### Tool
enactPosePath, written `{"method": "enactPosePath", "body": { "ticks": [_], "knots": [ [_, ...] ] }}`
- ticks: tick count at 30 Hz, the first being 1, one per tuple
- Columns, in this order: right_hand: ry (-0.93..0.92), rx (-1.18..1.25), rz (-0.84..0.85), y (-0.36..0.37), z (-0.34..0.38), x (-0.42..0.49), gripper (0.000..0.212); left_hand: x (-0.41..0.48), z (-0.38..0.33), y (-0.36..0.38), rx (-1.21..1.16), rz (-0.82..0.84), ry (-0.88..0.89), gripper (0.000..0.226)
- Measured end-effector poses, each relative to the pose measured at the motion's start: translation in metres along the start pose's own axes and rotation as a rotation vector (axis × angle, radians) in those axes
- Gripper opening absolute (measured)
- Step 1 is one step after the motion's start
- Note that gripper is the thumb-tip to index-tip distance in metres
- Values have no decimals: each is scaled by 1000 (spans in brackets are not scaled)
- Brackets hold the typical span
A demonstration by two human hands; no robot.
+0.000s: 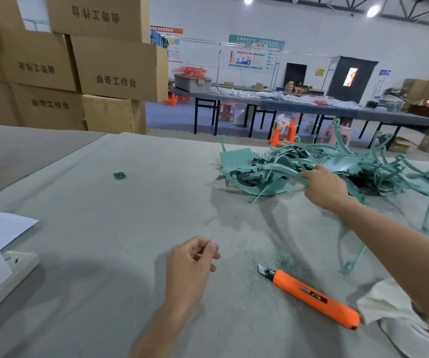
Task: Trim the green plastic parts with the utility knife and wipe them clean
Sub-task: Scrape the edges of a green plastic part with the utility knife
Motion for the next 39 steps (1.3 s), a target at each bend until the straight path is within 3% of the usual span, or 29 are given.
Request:
{"method": "enactPosePath", "body": {
  "ticks": [7,10,16,20,24,27,29,34,37,39],
  "knots": [
    [52,-13,22,12,1,6,33,0,2,0,24,11,15,22],
    [36,216,-25,15,9,7,29,0,2,1,21,8,26,22],
    [-15,498,-307,-19,28,6,36,5,1,-5,13,-101,49,22],
    [-131,434,-521,-51,27,-15,42,7,1,-7,7,-244,105,5],
    [-269,498,-632,-81,17,-44,37,10,3,-8,-10,-347,159,70],
    [-254,628,-621,-97,8,-65,36,15,6,-12,-42,-417,183,88],
    [-194,817,-460,-102,1,-74,38,16,8,-13,-60,-452,180,93],
    [24,1335,294,-110,-11,-95,36,9,-2,-17,-186,-444,405,104],
    [143,1392,648,-110,-18,-103,37,9,-5,-18,-198,-341,521,90],
    [208,1375,765,-111,-24,-105,39,7,-8,-15,-327,-165,474,63]
  ]
}}
Point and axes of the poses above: each hand's wrist, its own x-axis towards the middle knuckle, its own y-axis out of the palm, z = x × y, the point moved 1 cm from there along x, towards the middle knuckle, and after that the axes turned 6 degrees about x, right-handed, at the moved point
